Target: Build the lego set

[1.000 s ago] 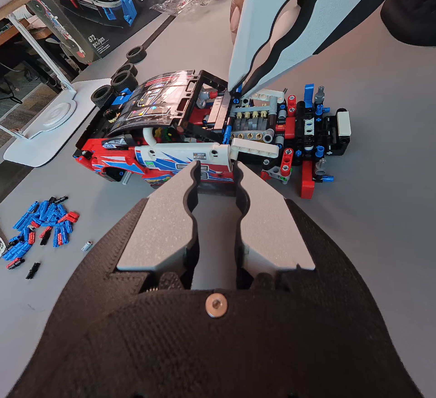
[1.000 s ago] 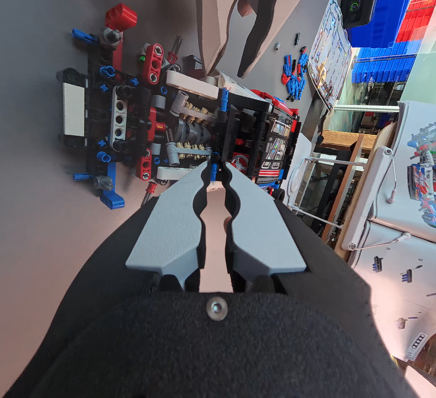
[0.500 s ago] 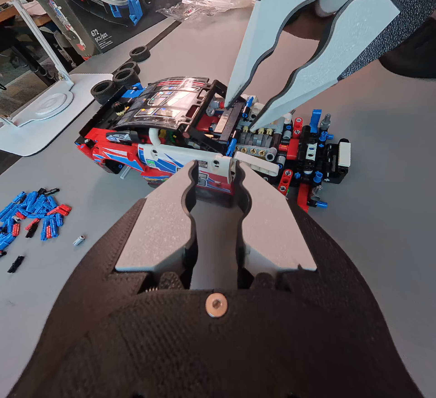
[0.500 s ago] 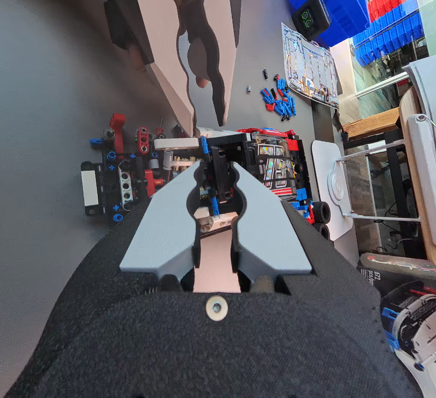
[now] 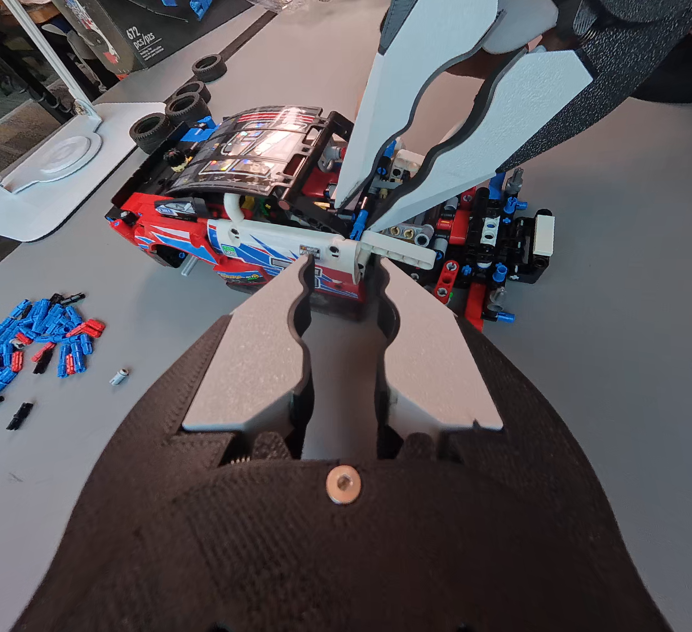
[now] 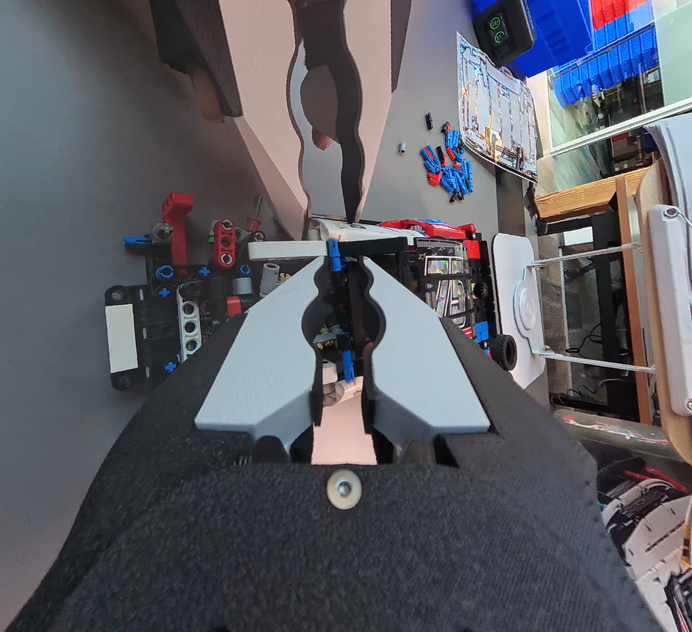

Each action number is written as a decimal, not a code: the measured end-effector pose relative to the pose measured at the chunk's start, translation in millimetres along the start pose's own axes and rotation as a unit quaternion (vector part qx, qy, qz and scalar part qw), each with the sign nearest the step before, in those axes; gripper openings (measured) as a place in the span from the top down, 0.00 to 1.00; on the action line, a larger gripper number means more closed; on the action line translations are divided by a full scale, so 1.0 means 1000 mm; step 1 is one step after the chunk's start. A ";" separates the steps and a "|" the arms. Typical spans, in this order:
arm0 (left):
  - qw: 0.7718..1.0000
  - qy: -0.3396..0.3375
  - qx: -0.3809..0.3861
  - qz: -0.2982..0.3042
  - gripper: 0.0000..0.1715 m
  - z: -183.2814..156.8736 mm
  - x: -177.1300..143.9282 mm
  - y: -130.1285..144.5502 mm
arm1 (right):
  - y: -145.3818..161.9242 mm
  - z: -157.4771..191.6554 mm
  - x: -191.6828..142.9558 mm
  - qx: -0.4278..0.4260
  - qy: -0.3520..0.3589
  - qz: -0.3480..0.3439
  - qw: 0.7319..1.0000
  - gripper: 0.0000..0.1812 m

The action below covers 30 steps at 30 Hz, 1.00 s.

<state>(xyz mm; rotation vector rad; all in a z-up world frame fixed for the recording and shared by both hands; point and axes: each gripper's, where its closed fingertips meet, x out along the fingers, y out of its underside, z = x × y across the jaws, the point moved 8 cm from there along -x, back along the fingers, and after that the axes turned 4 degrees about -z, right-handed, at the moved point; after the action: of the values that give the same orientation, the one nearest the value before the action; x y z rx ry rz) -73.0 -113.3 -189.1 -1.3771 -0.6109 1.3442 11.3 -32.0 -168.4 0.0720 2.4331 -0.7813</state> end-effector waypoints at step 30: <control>0.998 0.046 0.010 0.042 0.87 0.019 0.008 0.010 | 0.083 -0.032 -0.058 0.254 0.019 -0.080 0.964 0.86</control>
<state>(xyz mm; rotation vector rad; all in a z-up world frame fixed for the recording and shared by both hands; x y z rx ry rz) -91.8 -102.8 -197.2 -1.4544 -0.4822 1.3402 61.8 61.1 -158.5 0.0881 2.2320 -1.4727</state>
